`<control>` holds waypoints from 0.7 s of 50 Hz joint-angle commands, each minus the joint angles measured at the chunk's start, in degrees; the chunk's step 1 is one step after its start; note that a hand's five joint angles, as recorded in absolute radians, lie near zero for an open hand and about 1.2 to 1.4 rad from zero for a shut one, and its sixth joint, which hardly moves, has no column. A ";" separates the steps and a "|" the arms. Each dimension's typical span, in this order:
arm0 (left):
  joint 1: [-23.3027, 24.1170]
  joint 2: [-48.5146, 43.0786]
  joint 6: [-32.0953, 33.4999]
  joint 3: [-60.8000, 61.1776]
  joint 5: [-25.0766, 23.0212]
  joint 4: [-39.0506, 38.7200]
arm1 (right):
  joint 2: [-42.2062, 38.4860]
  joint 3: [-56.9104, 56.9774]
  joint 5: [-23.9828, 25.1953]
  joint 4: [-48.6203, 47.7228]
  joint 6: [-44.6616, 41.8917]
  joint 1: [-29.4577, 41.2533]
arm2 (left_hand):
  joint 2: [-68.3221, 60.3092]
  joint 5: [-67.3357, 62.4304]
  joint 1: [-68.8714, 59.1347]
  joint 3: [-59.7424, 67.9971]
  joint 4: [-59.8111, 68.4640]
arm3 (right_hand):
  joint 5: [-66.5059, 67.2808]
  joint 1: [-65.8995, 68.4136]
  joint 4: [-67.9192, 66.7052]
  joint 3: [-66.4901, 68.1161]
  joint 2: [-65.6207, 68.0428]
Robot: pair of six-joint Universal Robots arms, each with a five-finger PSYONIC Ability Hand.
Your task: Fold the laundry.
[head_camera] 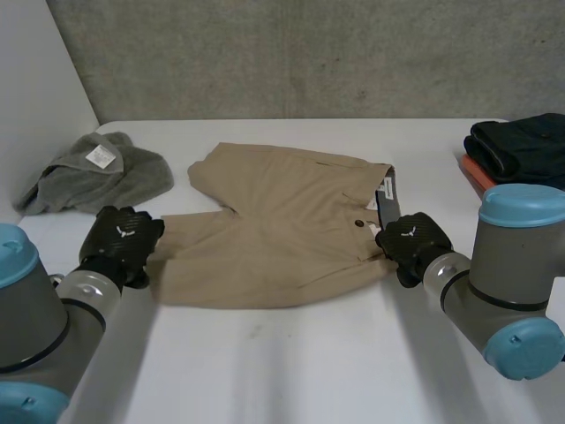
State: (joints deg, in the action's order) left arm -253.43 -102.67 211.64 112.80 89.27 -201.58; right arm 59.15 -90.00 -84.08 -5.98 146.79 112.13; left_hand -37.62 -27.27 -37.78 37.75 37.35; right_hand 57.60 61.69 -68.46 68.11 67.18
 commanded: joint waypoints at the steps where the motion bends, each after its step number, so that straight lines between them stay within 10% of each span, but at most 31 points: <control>1: 1.00 1.16 -1.23 1.54 -4.18 5.22 | 0.09 0.17 -0.03 0.00 0.08 -0.07 | -8.08 -8.42 -7.92 7.95 8.35 | 12.40 18.31 -11.54 11.89 12.82; 21: 2.14 -11.49 -0.70 -6.36 -4.37 6.03 | 0.17 0.00 -0.21 0.00 0.34 0.11 | -1.86 -2.20 -1.69 1.72 2.13 | 12.40 18.31 -11.54 11.89 12.82; 29: 2.94 -15.71 2.37 -9.53 -3.40 2.51 | 0.79 0.26 -0.21 0.44 0.43 -0.25 | -41.16 -41.51 -41.00 41.03 41.43 | 12.40 18.31 -11.54 11.89 12.82; 35: 3.81 -13.18 6.76 -7.70 -0.42 2.68 | 3.15 0.26 0.05 4.03 0.70 -0.42 | -42.38 -42.73 -42.22 42.25 42.65 | 12.40 18.31 -11.54 11.89 12.82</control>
State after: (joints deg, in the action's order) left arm -250.41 -118.17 214.78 103.34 86.35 -198.91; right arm 60.24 -89.76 -84.22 -5.05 147.42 111.84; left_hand -68.34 -56.30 -65.69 67.78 68.23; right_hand 57.60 61.69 -68.46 68.11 67.18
